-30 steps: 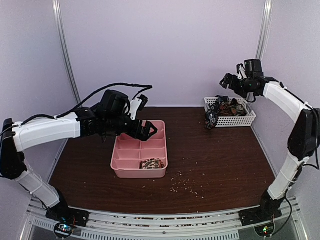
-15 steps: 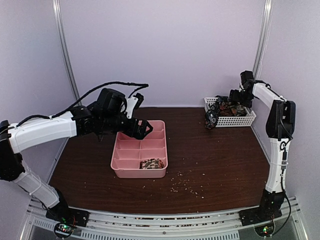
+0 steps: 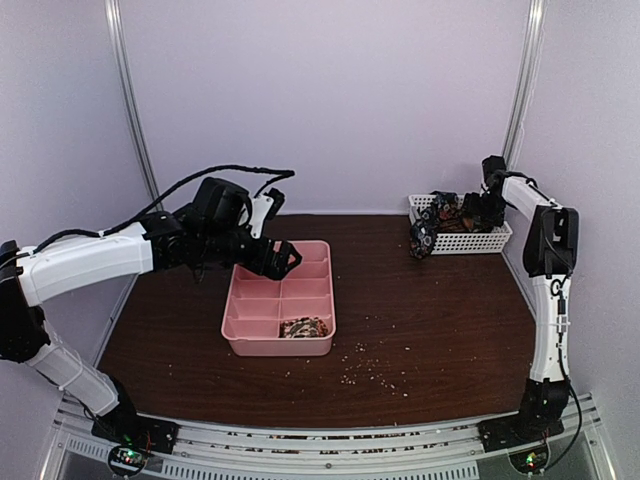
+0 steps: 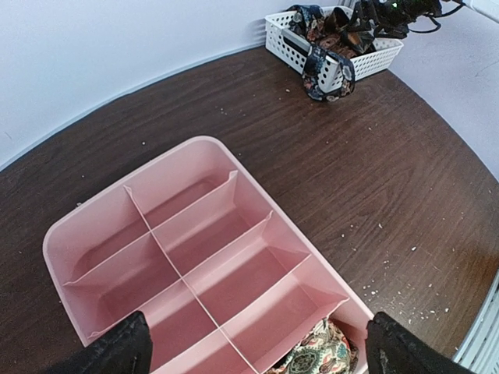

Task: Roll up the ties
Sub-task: Pick up the tie from the bin, then place the tie at the center of the board, then move the storage box to the corner of the board, then pick up the tie from the center of the board, then flatten out the tie at the center of the board.

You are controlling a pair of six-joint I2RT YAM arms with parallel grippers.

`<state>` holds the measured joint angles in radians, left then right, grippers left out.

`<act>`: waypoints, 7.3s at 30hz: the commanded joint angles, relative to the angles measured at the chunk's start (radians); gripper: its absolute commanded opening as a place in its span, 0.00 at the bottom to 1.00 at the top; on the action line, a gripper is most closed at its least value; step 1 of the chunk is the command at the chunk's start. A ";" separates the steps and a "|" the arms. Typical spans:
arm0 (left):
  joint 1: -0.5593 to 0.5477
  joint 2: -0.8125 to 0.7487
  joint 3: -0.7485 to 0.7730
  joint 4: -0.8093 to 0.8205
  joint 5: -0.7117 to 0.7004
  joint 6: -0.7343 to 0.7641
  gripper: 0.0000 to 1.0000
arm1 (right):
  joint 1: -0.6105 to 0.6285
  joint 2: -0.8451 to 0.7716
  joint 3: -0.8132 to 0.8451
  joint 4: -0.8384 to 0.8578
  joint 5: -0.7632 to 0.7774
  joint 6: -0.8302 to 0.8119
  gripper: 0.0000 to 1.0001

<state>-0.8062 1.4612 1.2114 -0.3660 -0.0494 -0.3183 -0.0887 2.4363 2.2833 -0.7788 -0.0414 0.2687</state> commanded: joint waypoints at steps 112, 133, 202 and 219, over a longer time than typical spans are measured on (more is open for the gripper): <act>-0.117 0.250 0.251 0.057 0.161 0.064 0.98 | 0.276 -1.186 -0.747 0.764 -0.633 0.415 0.00; -0.191 0.840 0.680 -0.313 -0.058 0.025 0.98 | 0.305 -1.378 -1.238 0.620 -0.486 0.279 0.00; -0.186 0.276 -0.181 0.127 0.139 0.223 0.16 | 0.477 -1.471 -1.363 0.517 -0.306 0.347 0.00; -0.039 -0.069 -0.302 -0.055 0.066 0.291 0.10 | 0.426 -1.481 -1.487 0.422 -0.249 0.320 0.00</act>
<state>-0.9447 1.5616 0.9859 -0.3317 0.0948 -0.0193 0.3458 0.9787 0.8532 -0.3500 -0.2913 0.5785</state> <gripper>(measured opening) 0.111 0.067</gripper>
